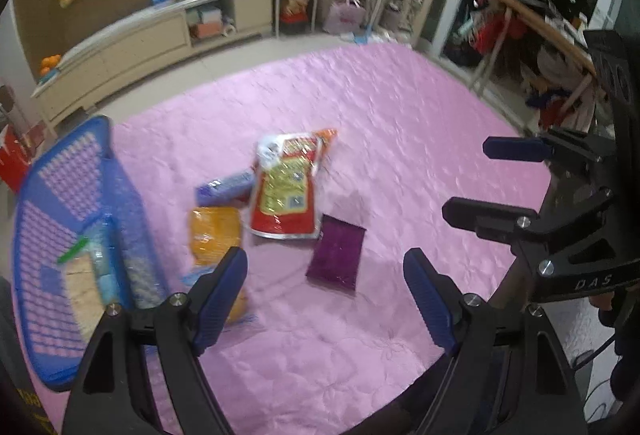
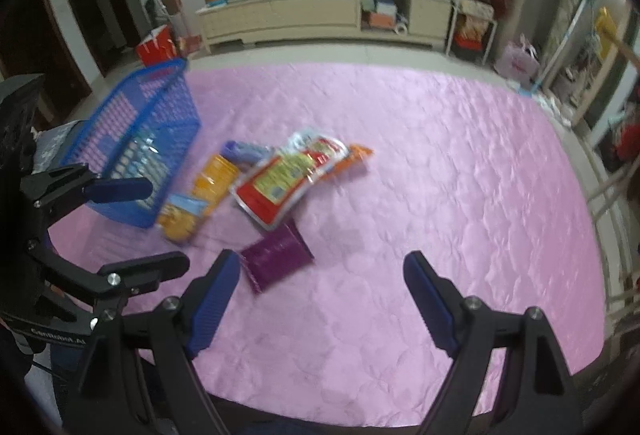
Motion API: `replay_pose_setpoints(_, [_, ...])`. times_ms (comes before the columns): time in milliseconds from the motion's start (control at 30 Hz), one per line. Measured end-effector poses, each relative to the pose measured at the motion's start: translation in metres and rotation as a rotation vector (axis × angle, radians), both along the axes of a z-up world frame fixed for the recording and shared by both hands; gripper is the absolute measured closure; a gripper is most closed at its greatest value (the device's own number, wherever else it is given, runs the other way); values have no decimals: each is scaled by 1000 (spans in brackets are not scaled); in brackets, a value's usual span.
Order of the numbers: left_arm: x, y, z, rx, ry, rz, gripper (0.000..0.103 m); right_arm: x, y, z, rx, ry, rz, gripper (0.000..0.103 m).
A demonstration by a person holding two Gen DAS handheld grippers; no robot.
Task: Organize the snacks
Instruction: 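Move both tools back toward the purple pack and red bag, then grasp the purple pack with the left tool while the right grasps the red-and-white bag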
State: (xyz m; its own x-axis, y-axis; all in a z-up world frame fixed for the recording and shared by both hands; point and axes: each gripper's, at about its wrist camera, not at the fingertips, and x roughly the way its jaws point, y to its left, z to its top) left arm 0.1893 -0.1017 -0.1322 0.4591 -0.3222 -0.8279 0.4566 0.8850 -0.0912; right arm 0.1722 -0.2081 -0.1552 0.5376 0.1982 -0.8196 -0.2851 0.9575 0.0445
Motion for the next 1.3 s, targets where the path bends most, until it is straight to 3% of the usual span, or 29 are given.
replay_pose_setpoints(567, [46, -55, -110, 82, 167, -90, 24, 23, -50, -78, 31, 129, -128, 16])
replay_pose_setpoints(733, [54, -63, -129, 100, 200, -95, 24, 24, -54, -86, 38, 143, -138, 16])
replay_pose_setpoints(1000, [55, -76, -134, 126, 175, -113, 25, 24, -56, -88, 47, 149, -148, 16])
replay_pose_setpoints(1067, [52, -78, -134, 151, 154, -116, 31, 24, -56, -88, 46, 150, -148, 16])
replay_pose_setpoints(1200, [46, -76, -131, 167, 142, -122, 58, 25, -56, -87, 57, 153, -155, 16])
replay_pose_setpoints(1300, [43, -69, -127, 130, 162, -113, 58, 28, -54, -83, 70, 152, -151, 16])
